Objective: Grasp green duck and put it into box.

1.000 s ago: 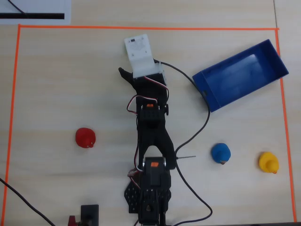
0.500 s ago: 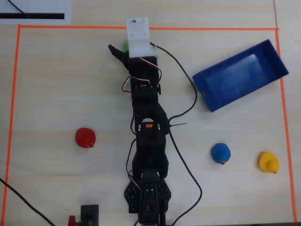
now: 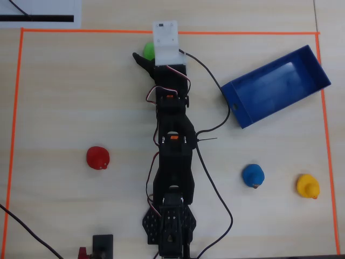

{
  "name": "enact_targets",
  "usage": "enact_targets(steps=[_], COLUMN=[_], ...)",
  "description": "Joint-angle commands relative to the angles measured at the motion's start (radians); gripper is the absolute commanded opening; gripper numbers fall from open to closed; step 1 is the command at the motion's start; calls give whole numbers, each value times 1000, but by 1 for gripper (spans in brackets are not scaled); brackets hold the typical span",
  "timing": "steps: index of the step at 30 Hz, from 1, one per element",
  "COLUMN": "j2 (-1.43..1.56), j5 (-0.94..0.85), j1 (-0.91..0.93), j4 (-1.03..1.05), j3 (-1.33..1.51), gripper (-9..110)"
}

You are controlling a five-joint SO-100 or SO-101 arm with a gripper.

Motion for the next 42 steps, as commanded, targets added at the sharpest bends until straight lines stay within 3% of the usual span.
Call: enact_targets(steps=[1, 9, 12, 20, 31, 36, 42], j2=[11, -14, -20, -28, 63, 298, 557], j5=[-32, -46, -63, -98, -109, -98, -92], j1=[5, -25, -26, -20, 9, 46, 184], j4=[3, 14, 14, 5, 48, 249, 698], j3=[-43, -67, -74, -84, -63, -9, -41], gripper=[49, 30, 16, 0, 0, 0, 0])
